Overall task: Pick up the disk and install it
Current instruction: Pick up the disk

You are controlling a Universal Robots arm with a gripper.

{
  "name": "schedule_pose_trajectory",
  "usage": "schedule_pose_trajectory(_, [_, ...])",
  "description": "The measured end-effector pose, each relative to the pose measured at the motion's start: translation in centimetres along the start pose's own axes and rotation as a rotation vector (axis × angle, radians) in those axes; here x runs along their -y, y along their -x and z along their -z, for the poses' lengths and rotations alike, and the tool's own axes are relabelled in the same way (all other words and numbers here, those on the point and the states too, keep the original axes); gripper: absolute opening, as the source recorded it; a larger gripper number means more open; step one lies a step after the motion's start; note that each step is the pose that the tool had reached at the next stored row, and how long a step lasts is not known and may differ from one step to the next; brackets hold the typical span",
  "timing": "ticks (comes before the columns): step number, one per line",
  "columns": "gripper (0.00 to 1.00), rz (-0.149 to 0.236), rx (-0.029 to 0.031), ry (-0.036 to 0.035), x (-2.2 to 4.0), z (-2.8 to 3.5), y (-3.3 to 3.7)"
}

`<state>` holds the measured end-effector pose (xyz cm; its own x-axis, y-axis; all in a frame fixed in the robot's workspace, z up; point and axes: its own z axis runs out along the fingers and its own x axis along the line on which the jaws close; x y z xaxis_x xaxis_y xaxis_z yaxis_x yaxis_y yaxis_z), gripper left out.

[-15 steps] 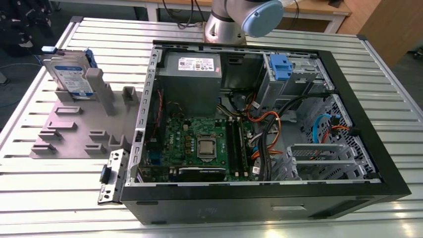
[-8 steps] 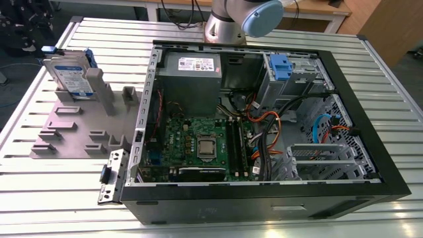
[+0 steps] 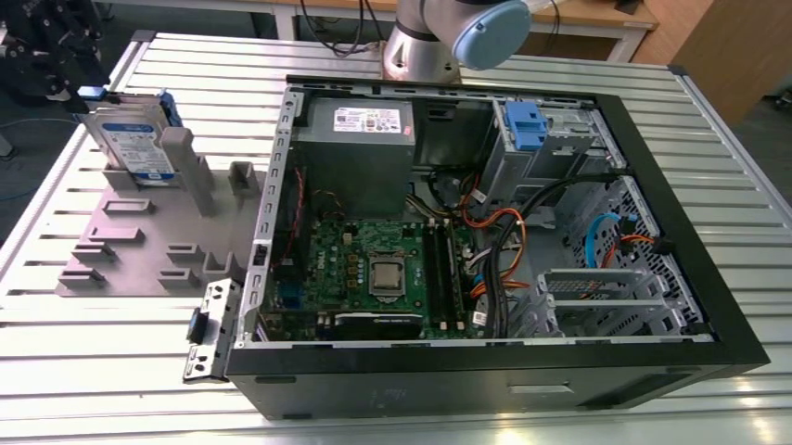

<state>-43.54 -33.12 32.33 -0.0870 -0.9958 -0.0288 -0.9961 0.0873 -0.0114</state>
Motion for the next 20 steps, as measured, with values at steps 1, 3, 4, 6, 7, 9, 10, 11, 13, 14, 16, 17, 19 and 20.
schedule_pose_trajectory(1, [0.59,0.000,0.0000,0.0000,0.00,0.00,0.00])
schedule_pose_trajectory(3, [0.59,0.000,0.0000,0.0001,0.00,0.00,0.00])
schedule_pose_trajectory(4, [0.59,0.000,-0.0001,0.0000,0.00,-0.01,0.00])
schedule_pose_trajectory(6, [0.59,0.000,-0.0001,0.0001,0.00,-0.01,0.00])
schedule_pose_trajectory(7, [0.59,0.000,0.0002,0.0006,0.00,-0.02,0.00])
schedule_pose_trajectory(9, [0.59,0.000,0.0007,0.0030,0.00,-0.08,0.00])
schedule_pose_trajectory(10, [0.59,0.000,0.0007,0.0031,-0.01,-0.14,0.00])
schedule_pose_trajectory(11, [0.59,0.000,0.0007,0.0032,0.00,-0.21,-0.01])
schedule_pose_trajectory(13, [0.59,0.004,0.0007,0.0034,-0.01,-0.38,-0.01])
schedule_pose_trajectory(14, [0.59,0.007,0.0007,0.0035,-0.01,-0.48,-0.01])
schedule_pose_trajectory(16, [0.59,0.013,0.0008,0.0037,-0.01,-0.66,-0.02])
schedule_pose_trajectory(17, [0.59,0.014,0.0008,0.0037,0.00,-0.76,-0.02])
schedule_pose_trajectory(19, [0.59,0.014,0.0007,0.0045,0.00,-1.00,-0.03])
schedule_pose_trajectory(20, [0.59,0.015,0.0007,0.0046,0.00,-1.16,-0.03])
